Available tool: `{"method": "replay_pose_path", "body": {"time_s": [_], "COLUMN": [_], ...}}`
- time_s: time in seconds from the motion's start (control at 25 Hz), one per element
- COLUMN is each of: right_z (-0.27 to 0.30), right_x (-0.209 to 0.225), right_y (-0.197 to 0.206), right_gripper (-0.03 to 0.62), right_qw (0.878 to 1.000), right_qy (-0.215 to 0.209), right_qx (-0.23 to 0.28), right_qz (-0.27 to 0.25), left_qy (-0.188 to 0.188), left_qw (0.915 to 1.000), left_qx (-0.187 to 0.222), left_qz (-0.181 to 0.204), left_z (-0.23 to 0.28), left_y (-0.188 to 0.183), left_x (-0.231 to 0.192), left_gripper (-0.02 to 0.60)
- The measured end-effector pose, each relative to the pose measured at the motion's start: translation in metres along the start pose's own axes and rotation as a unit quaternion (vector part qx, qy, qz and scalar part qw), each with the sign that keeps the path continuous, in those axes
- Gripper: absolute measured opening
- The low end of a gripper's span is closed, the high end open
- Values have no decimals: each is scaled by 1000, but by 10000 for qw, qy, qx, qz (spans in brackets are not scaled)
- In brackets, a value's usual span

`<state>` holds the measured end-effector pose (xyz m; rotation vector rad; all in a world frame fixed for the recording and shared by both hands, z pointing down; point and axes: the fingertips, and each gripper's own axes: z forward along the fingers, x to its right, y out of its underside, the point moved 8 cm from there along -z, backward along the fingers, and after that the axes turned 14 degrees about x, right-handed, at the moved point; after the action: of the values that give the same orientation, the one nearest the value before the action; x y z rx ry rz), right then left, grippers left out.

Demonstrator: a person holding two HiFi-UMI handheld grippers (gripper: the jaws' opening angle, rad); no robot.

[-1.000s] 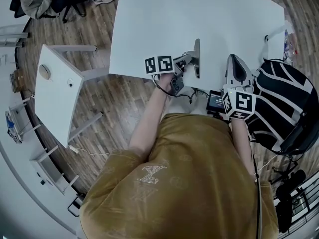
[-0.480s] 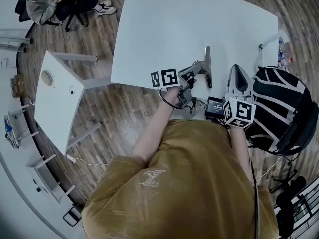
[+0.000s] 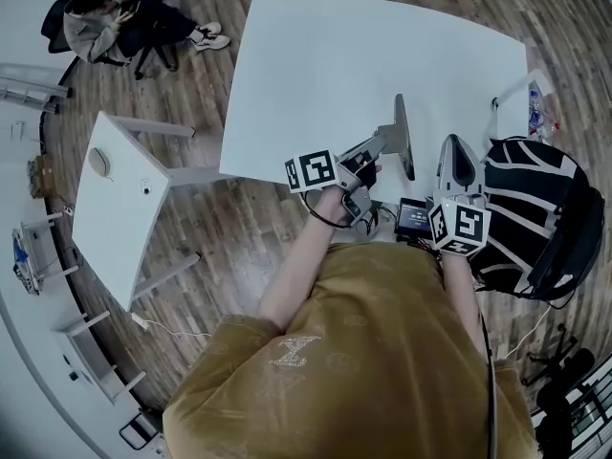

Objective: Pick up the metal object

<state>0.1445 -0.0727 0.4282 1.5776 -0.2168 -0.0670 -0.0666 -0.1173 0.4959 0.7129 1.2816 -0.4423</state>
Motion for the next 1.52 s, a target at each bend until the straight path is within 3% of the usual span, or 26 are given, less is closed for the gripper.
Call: {"method": "replay_pose_path", "body": {"time_s": [0.52, 1.52], "right_z": [-12, -11], "right_x": [13, 8], "right_y": [-13, -17], "right_gripper": [8, 8], "right_qw": [9994, 9995], "right_qy": [198, 116], "right_qx": [292, 235], "right_qz": [62, -178], "left_qy": [711, 682], "left_qw": [9971, 9972], "left_qx": [153, -47], "left_qz": [-244, -314], "left_z": [11, 17], "left_y": [5, 11], "left_x": [47, 46], "left_gripper": [9, 8]}}
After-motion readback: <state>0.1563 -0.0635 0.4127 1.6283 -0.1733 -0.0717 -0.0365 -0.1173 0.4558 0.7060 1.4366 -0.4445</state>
